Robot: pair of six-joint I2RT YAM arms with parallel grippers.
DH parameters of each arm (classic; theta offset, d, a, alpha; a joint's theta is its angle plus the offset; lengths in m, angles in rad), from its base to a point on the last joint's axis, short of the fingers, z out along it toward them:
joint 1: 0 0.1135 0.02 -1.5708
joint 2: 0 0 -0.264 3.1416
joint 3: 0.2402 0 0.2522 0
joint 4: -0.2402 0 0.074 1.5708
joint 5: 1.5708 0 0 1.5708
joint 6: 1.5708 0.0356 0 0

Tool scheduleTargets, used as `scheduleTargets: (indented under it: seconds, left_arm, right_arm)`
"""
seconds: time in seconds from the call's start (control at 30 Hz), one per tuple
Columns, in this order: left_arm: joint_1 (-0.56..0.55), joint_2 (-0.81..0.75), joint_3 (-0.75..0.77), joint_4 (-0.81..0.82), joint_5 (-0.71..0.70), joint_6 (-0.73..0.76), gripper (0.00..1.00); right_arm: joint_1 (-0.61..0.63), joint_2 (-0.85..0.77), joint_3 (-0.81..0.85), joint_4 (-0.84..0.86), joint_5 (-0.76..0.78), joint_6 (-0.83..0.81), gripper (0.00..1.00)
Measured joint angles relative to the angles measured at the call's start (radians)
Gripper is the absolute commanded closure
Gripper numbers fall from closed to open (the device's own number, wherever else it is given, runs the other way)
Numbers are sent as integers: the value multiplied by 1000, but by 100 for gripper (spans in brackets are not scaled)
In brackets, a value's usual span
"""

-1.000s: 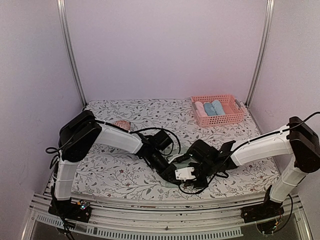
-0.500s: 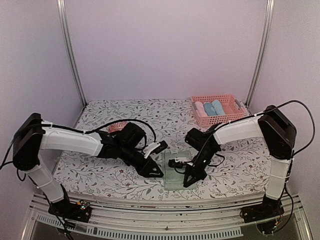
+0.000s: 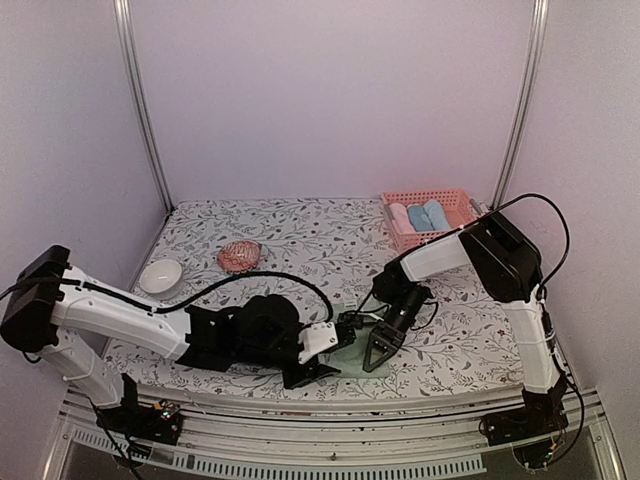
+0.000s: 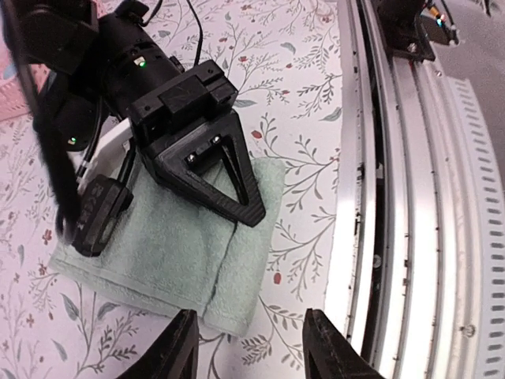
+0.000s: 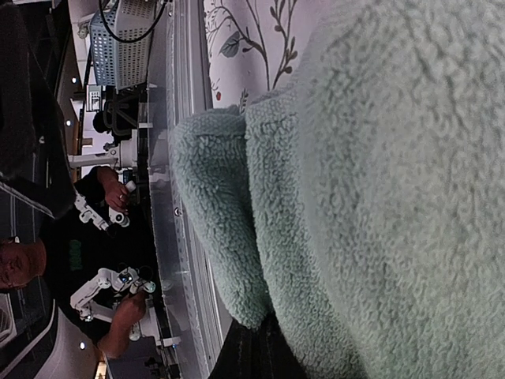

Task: Roll the towels
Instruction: Roll the towel at the center of the board.

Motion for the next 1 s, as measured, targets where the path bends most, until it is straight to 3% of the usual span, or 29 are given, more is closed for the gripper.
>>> scheduleTargets:
  seconds: [0.43,0.67,0.77,1.0]
  left_arm:
    - [-21,340,288,-109,-31,185,67]
    - [-21,415,328,-180,-35,202,73]
    - [-21,417,336,-190,-51,202,83]
    - [-21,418,345,-203,-64,203,97]
  right_arm:
    - [-3,15,13,-21,-11,10,96]
    - [-3,15,13,-21,-11,13,96]
    - [-3,15,13,-21,-11,13,95]
    - [-9,-19,0,-32,-7,-5,72]
